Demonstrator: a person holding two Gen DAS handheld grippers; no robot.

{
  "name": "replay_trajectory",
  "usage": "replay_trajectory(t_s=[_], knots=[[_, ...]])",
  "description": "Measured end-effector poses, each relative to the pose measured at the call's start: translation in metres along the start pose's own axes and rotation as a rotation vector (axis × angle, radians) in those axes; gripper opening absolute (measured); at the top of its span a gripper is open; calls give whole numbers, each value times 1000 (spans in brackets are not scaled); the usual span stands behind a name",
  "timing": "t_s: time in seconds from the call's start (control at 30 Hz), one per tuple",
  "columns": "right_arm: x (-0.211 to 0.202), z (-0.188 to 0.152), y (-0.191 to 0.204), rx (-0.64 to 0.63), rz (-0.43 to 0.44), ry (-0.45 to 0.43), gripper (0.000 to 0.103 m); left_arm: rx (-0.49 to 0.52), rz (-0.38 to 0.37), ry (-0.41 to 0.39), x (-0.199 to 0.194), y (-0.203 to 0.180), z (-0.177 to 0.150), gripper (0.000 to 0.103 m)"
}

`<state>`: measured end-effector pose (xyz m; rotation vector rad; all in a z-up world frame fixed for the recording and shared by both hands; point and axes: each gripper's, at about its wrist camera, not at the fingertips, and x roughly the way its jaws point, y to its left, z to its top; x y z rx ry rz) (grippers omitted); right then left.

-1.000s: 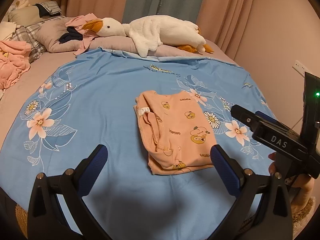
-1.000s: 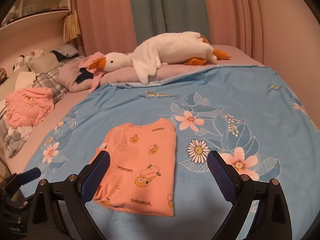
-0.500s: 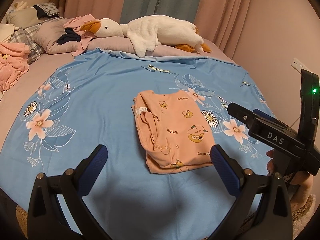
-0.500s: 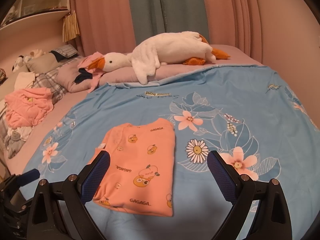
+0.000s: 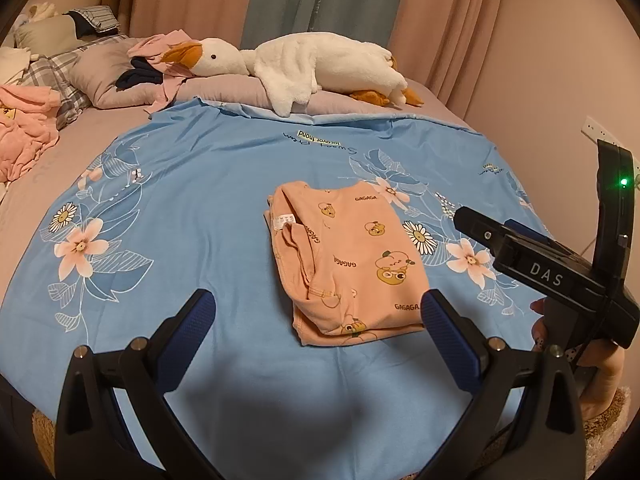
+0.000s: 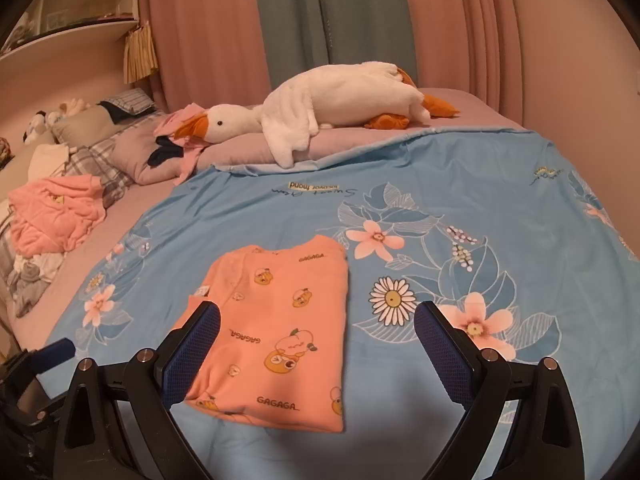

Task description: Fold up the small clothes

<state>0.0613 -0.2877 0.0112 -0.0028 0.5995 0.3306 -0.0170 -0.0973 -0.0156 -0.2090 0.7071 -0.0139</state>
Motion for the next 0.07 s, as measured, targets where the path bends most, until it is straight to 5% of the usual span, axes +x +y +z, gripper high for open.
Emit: replay_trajectory(t_s=[0.07], knots=[[0, 0, 0, 0, 0, 1, 97, 2, 2, -2, -1, 1, 0, 102]])
